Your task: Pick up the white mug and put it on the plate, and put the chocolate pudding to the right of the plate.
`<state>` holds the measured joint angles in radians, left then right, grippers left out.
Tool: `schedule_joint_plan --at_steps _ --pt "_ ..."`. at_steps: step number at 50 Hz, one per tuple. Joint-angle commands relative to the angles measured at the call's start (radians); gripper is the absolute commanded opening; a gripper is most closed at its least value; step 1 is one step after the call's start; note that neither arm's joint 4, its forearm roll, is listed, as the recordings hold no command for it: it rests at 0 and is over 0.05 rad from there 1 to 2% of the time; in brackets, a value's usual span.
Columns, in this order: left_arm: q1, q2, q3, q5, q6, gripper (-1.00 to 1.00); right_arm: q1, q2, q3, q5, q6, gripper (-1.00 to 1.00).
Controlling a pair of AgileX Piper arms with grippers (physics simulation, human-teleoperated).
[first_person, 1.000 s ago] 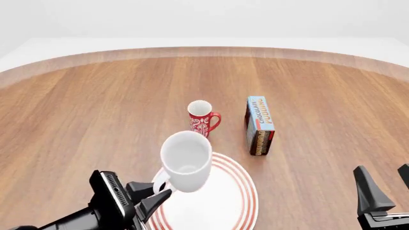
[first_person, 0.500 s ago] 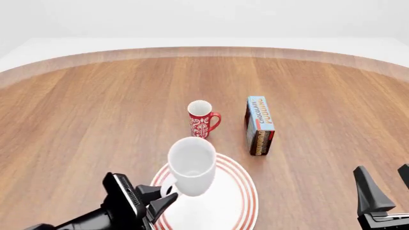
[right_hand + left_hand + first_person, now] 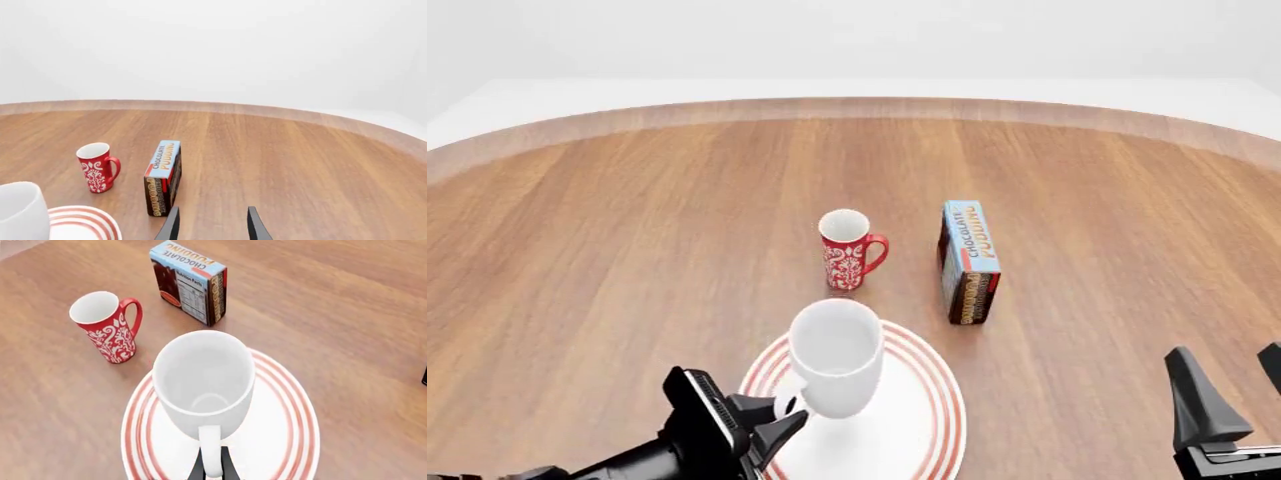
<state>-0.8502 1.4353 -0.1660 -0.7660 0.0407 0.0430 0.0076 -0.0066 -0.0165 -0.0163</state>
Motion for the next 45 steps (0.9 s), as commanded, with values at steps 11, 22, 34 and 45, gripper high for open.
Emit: schedule_joint_plan --at_steps 11,22,34,45 --pt "-0.009 0.11 -0.007 -0.073 -0.028 -1.0 0.0 0.0 0.0 0.0 0.0 1.0" --pt "-0.007 0.146 -0.001 -0.104 -0.037 -1.0 0.0 0.0 0.0 0.0 0.0 1.0" --pt "0.001 0.171 0.01 -0.134 -0.047 -1.0 0.0 0.0 0.0 0.0 0.0 1.0" --pt "0.0 0.192 0.013 -0.148 -0.058 -1.0 0.0 0.0 0.0 0.0 0.0 1.0"
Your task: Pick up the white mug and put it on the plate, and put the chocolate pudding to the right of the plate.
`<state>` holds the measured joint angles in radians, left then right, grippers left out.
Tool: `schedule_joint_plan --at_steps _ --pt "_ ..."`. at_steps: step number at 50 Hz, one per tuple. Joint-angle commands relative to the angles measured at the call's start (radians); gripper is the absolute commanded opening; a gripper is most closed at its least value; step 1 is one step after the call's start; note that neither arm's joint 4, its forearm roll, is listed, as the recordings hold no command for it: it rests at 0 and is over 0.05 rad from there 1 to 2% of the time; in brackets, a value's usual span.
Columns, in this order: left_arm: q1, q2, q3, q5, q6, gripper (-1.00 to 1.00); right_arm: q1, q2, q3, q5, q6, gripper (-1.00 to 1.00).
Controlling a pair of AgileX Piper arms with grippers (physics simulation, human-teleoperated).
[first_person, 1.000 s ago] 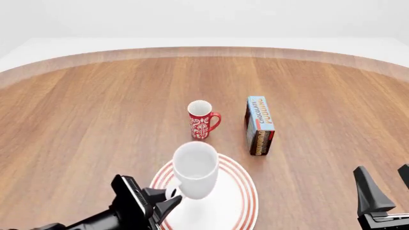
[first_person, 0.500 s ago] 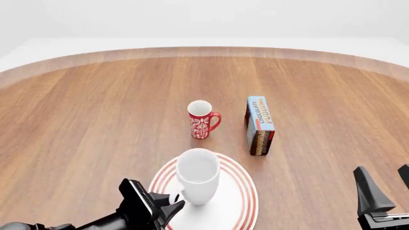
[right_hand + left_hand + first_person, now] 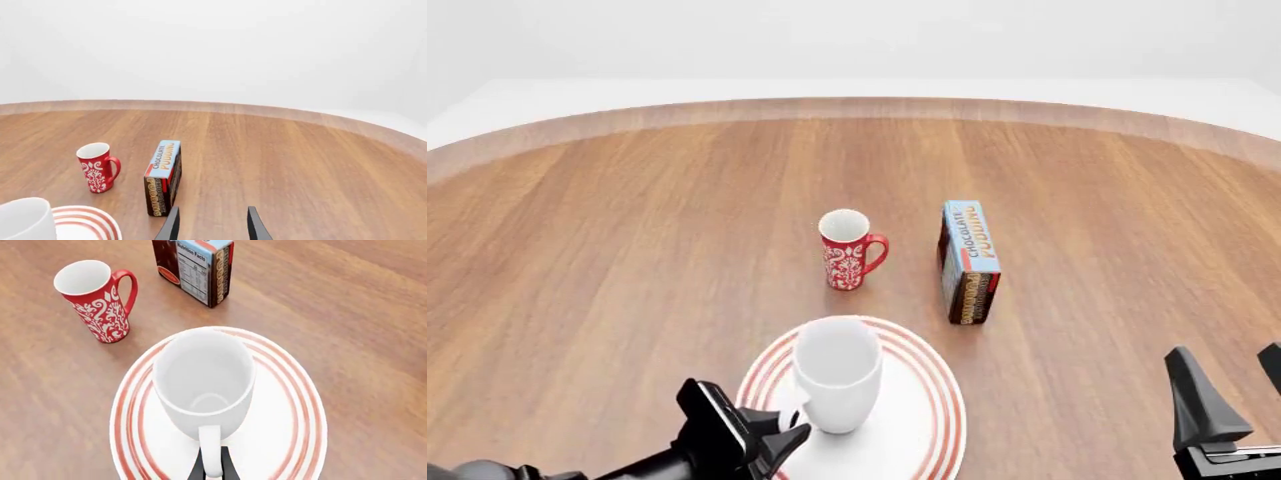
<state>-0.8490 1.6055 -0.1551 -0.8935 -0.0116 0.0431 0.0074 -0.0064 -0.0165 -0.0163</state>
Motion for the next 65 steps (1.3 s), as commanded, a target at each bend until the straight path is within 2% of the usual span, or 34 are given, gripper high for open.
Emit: schedule_joint_plan --at_steps 1,5,6,28,39,48,65 --pt "-0.002 0.023 0.002 -0.021 -0.007 -1.0 0.0 0.0 0.0 0.0 0.0 1.0" --pt "-0.006 0.028 0.001 -0.021 -0.009 -1.0 0.0 0.0 0.0 0.0 0.0 1.0" --pt "-0.005 0.027 0.0 -0.019 -0.008 1.0 0.0 0.0 0.0 0.0 0.0 1.0" --pt "0.001 -0.013 0.009 0.013 -0.004 1.0 0.0 0.0 0.0 0.0 0.0 1.0" --pt "0.014 -0.201 0.017 0.157 0.024 1.0 0.0 0.0 0.0 0.0 0.0 1.0" --pt "-0.003 -0.309 0.018 0.228 0.025 1.0 -0.001 0.0 0.0 0.0 0.0 1.0" --pt "0.002 -0.613 -0.023 0.477 0.066 1.0 0.0 0.0 0.0 0.0 0.0 1.0"
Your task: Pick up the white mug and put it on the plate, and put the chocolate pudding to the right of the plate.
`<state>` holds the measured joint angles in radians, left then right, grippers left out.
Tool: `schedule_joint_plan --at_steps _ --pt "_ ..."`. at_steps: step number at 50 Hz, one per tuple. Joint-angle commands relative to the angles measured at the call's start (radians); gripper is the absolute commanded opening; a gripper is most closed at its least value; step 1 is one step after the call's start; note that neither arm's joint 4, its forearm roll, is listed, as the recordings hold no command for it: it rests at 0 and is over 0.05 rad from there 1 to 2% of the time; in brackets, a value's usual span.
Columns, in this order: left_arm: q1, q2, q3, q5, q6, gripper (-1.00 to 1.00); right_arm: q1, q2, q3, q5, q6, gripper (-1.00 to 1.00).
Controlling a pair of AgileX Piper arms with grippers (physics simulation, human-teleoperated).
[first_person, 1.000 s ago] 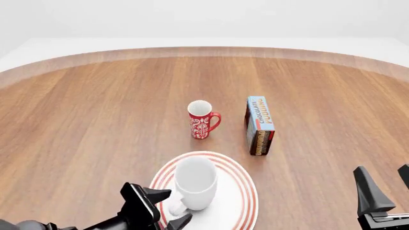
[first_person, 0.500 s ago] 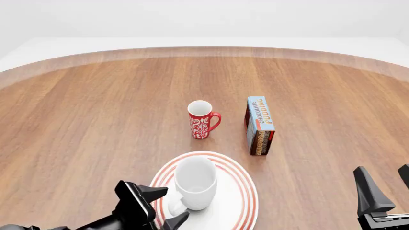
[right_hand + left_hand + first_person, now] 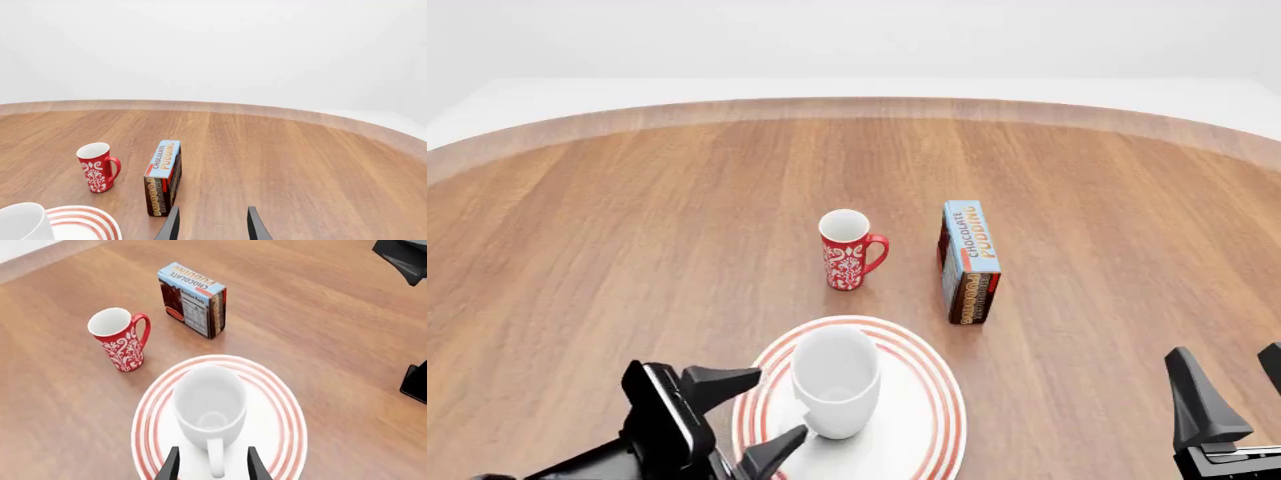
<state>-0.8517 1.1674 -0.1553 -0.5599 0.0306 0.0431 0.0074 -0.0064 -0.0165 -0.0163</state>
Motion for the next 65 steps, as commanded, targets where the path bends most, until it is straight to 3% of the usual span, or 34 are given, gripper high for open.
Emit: schedule_joint_plan --at_steps 1,10,19,27,50,65 --pt "0.005 -0.19 -0.025 0.156 0.028 1.0 0.0 0.0 0.0 0.0 0.0 1.0" --pt "0.02 -0.352 -0.055 0.271 0.045 1.0 0.0 0.0 0.0 0.0 0.0 1.0" --pt "0.129 -0.585 -0.1 0.439 0.066 1.0 0.0 0.0 0.0 0.0 0.0 1.0" --pt "0.248 -0.744 -0.097 0.524 0.066 1.0 0.0 0.0 0.0 0.0 0.0 1.0" --pt "0.497 -0.999 -0.027 0.598 -0.013 1.0 0.006 0.002 0.0 -0.002 -0.007 1.0" --pt "0.605 -1.016 0.084 0.49 -0.036 1.0 0.005 -0.001 -0.001 0.001 -0.008 1.0"
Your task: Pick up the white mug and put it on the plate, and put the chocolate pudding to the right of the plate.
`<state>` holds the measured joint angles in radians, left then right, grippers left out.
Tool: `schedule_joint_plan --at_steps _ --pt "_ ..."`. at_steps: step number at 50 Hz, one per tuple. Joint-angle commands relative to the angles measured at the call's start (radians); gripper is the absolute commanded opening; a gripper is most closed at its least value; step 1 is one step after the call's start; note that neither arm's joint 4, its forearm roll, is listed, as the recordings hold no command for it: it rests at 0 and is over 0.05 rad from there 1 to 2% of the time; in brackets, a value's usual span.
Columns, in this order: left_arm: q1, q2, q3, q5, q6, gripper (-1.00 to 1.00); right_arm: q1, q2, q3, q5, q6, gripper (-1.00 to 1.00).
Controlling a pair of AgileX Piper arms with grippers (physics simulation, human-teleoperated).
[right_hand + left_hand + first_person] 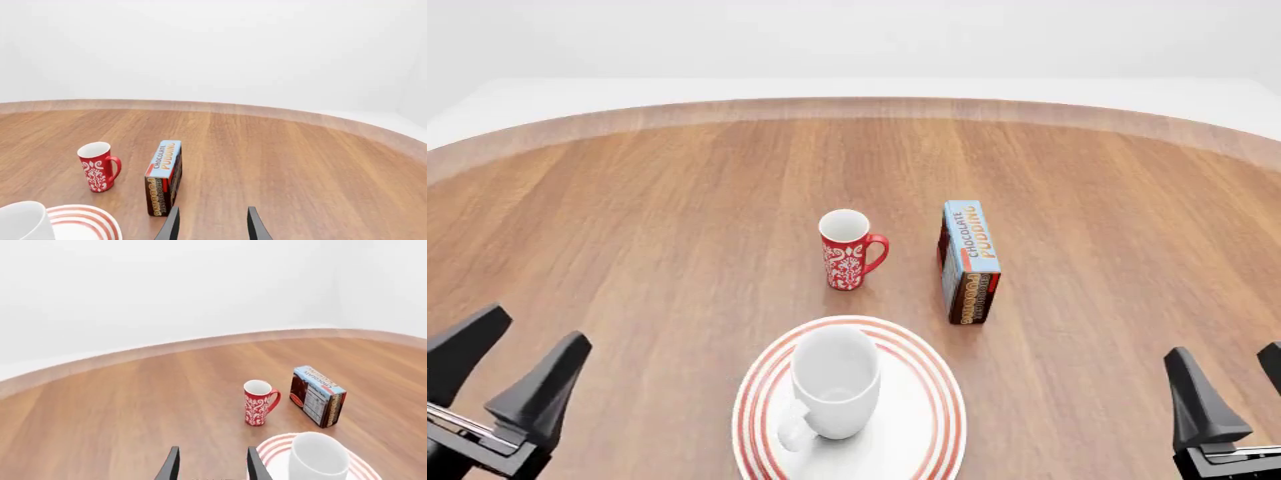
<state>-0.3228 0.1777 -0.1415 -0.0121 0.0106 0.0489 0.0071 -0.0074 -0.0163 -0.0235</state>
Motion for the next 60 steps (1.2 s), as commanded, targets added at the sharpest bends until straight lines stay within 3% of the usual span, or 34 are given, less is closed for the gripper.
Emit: schedule_joint_plan --at_steps 1,28,60 --pt "0.081 -0.025 0.078 -0.068 -0.009 1.0 0.0 0.0 0.0 0.0 -0.001 1.0" --pt "0.171 -0.177 0.126 -0.086 -0.061 1.0 0.0 -0.002 0.0 0.002 -0.006 1.0" --pt "0.155 -0.177 0.124 -0.105 -0.06 1.0 -0.013 0.043 0.002 -0.031 -0.022 1.0"
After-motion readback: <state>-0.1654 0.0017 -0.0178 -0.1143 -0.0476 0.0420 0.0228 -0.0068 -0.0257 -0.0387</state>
